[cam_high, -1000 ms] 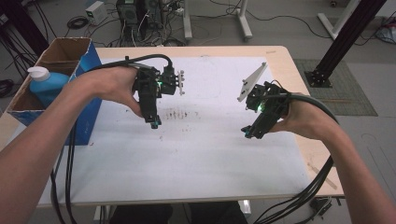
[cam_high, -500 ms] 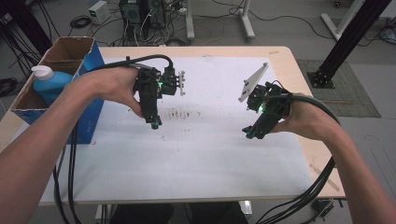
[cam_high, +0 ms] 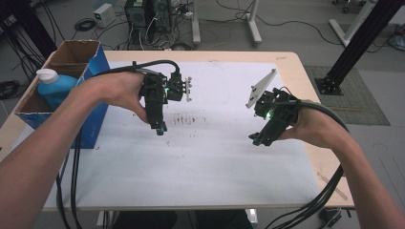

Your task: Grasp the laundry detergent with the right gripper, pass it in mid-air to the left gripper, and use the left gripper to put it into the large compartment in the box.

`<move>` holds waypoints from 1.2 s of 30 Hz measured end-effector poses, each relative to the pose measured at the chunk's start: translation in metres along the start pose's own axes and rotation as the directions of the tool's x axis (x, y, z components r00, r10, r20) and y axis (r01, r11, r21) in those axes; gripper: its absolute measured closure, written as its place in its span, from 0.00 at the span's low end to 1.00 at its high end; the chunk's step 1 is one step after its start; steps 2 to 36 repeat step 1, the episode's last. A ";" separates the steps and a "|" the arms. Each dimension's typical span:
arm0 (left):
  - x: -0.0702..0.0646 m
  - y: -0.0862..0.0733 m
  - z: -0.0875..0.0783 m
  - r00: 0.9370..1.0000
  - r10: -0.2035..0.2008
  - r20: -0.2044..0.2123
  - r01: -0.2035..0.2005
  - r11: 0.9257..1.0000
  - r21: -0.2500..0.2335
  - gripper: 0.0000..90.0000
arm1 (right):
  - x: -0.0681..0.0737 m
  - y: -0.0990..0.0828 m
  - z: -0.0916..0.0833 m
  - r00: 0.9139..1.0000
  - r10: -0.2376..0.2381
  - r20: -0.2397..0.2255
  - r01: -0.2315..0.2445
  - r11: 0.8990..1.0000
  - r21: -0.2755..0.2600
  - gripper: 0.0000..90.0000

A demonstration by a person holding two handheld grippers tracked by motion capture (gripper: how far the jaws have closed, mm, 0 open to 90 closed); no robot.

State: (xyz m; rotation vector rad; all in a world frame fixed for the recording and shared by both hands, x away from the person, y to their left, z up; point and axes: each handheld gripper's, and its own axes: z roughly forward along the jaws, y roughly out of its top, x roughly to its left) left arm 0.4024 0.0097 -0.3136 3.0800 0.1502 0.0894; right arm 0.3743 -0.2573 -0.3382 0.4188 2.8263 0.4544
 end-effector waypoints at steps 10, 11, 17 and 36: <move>0.000 0.000 0.000 1.000 -0.004 -0.001 0.004 1.000 -0.002 0.19 | 0.000 0.000 0.000 1.000 0.000 0.000 0.000 1.000 0.000 0.13; 0.000 0.000 0.000 1.000 -0.004 -0.001 0.004 1.000 -0.002 0.19 | 0.000 0.000 0.000 1.000 0.000 0.000 0.000 1.000 0.000 0.13; 0.000 0.000 0.000 1.000 -0.004 -0.001 0.004 1.000 -0.002 0.19 | 0.000 0.000 0.000 1.000 0.000 0.000 0.000 1.000 0.000 0.13; 0.000 0.000 0.000 1.000 -0.004 -0.001 0.004 1.000 -0.002 0.19 | 0.000 0.000 0.000 1.000 0.000 0.000 0.000 1.000 0.000 0.13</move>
